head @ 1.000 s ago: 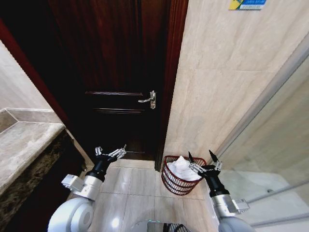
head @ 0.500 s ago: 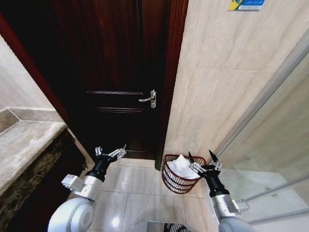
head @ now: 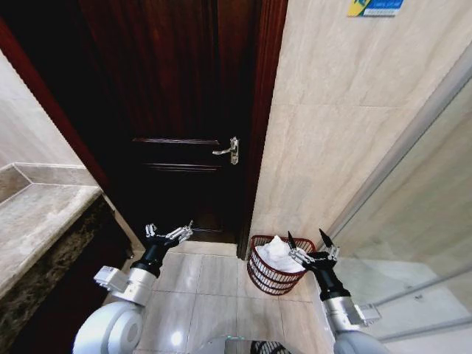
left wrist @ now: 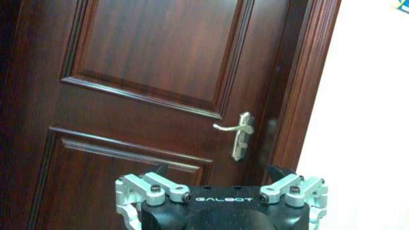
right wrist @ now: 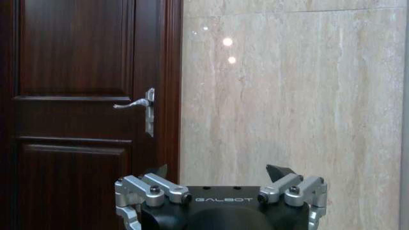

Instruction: Discard the used towel into the hamper.

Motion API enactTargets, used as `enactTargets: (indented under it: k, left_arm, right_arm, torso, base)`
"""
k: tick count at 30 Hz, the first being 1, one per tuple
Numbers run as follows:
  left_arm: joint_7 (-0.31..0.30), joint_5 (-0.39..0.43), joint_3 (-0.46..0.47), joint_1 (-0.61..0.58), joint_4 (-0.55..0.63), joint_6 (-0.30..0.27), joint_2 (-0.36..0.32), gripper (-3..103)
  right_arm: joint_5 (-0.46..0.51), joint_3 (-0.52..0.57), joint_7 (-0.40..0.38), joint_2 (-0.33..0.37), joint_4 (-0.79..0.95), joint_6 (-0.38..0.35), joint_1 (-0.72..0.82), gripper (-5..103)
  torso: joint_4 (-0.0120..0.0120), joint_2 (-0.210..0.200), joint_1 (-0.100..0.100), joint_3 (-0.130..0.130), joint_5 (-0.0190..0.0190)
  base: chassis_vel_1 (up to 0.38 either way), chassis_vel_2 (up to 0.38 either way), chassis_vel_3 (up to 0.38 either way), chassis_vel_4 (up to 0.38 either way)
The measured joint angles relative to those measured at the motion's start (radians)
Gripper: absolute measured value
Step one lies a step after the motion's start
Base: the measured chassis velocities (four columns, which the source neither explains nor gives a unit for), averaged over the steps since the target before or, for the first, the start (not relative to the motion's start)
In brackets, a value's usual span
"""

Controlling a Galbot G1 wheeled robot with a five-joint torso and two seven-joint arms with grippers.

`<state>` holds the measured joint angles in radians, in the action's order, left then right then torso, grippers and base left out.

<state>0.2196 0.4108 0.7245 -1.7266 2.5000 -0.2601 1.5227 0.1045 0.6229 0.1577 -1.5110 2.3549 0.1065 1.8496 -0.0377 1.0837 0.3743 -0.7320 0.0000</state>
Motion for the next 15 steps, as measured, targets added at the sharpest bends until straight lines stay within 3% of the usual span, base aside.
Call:
enactTargets:
  k: [15]
  left_arm:
    - [0.0,0.0,0.0,0.0,0.0,0.0,0.0,100]
  right_arm:
    - [0.0,0.0,0.0,0.0,0.0,0.0,0.0,100]
  torso:
    - [0.0,0.0,0.0,0.0,0.0]
  base:
    - [0.044,-0.046,-0.038,0.044]
